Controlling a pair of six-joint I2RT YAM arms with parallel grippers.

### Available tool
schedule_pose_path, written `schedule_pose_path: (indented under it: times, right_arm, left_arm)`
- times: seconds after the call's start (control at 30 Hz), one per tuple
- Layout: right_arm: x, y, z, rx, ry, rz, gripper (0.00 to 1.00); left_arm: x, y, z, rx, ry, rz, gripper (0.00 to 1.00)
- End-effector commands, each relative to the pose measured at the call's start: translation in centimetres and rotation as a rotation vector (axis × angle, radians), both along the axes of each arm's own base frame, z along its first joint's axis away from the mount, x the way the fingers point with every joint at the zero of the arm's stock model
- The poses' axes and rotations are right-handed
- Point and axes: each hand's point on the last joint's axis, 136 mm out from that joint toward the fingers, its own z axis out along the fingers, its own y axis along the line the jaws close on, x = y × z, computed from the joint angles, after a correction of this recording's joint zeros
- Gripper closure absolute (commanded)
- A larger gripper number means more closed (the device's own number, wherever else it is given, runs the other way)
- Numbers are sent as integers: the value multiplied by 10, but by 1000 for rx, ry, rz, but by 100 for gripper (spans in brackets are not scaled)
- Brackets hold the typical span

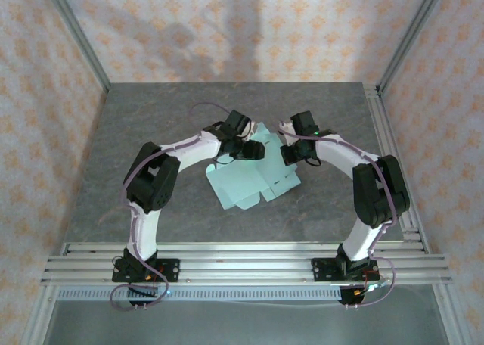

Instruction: Fold the paper box

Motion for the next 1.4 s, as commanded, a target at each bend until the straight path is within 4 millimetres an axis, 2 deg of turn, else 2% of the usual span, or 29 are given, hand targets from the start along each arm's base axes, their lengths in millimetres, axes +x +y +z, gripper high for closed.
schedule_pose_path:
  times: [0.0, 0.13, 0.3, 0.43, 0.53, 0.73, 0.77, 0.8, 0.87, 0.97, 1.03, 1.07, 1.2, 1.37]
  right_arm:
    - [8, 3, 11, 13, -47, -18, 100]
    - [6, 2, 15, 20, -60, -21, 100]
    - [7, 4, 16, 36, -58, -27, 100]
    - [7, 4, 13, 32, -54, -25, 100]
    - [7, 4, 15, 27, -60, -20, 100]
    - [4, 2, 13, 14, -65, -1, 100]
    - [3, 2, 13, 17, -67, 0, 100]
    - [2, 3, 13, 22, -65, 4, 100]
    - [1, 5, 13, 35, -62, 11, 100]
    - [-1, 7, 13, 43, -59, 20, 100]
    - [-2, 9, 13, 47, -56, 28, 100]
    - [-2, 10, 14, 51, -58, 33, 100]
    - [-3, 14, 15, 57, -58, 46, 100]
    - [-4, 17, 15, 65, -51, 58, 100]
  left_arm:
    - [-11, 5, -25, 30, 74, 14, 45]
    - [-8, 3, -33, 29, 93, 29, 45]
    - [-12, 5, -52, 31, 134, 65, 55]
    - [-13, 9, -59, 34, 142, 89, 56]
    - [-8, 5, -44, 1, 91, 86, 55]
    - [13, 13, 22, -75, -124, 143, 42]
    - [16, 17, 27, -95, -132, 173, 40]
    - [19, 19, 43, -121, -163, 188, 39]
    - [25, 22, 56, -159, -178, 215, 36]
    - [32, 20, 64, -189, -174, 227, 36]
    - [37, 16, 66, -191, -157, 231, 42]
    - [40, 14, 58, -177, -128, 232, 46]
    - [48, 0, 49, -169, -83, 208, 58]
    - [54, -18, 43, -185, -46, 171, 60]
